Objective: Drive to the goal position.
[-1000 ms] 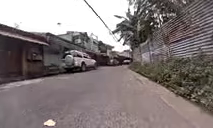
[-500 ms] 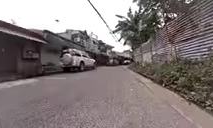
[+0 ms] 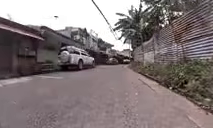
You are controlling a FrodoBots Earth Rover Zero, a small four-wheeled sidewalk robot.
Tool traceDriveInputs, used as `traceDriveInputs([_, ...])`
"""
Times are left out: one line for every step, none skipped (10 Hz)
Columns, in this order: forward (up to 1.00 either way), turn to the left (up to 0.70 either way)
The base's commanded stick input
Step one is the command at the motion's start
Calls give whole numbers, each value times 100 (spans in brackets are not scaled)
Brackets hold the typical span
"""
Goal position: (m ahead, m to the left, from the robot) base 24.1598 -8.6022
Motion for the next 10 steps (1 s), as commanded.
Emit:
traceDriveInputs([70,1])
traceDriveInputs([70,1])
traceDriveInputs([70,1])
traceDriveInputs([70,1])
traceDriveInputs([70,1])
traceDriveInputs([70,1])
traceDriveInputs([70,1])
traceDriveInputs([70,1])
traceDriveInputs([70,1])
traceDriveInputs([70,1])
